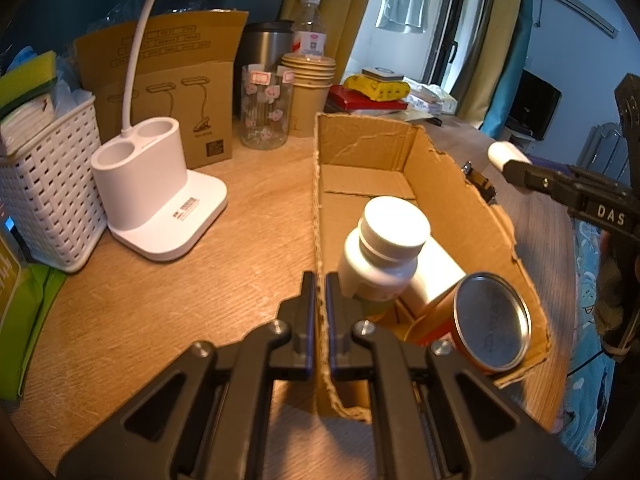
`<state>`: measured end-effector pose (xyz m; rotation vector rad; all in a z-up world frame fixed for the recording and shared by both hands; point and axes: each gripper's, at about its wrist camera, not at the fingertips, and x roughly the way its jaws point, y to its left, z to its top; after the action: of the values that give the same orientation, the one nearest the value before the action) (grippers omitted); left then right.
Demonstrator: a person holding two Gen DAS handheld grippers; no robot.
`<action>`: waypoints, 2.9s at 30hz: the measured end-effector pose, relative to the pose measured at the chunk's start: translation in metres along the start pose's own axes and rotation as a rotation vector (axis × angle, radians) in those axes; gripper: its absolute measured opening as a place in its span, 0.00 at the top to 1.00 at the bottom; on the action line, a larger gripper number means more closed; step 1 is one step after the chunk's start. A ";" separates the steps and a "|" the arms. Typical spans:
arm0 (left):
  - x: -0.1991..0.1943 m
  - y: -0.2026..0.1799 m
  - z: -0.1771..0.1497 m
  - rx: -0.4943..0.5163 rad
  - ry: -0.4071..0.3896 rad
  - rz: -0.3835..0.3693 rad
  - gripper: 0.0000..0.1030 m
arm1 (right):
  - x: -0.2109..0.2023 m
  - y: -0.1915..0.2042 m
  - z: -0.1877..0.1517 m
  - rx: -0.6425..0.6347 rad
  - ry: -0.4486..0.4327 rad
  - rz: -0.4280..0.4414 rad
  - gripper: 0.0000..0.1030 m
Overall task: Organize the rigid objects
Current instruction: 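Carry the earbuds case into the box and release it with the right gripper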
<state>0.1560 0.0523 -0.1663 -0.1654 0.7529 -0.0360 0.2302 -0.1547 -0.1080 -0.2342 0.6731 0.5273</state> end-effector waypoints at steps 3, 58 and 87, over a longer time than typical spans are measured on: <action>0.000 0.000 0.000 0.001 0.000 0.000 0.96 | 0.000 0.004 0.004 -0.008 -0.008 0.009 0.53; 0.001 -0.004 -0.002 -0.004 0.000 0.001 0.96 | 0.105 0.077 0.039 0.018 0.331 0.287 0.52; 0.000 -0.004 -0.001 -0.003 -0.002 0.001 0.96 | 0.046 0.028 0.047 0.106 0.158 0.194 0.52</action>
<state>0.1552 0.0483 -0.1660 -0.1684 0.7510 -0.0341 0.2705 -0.0959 -0.1025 -0.1117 0.8810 0.6606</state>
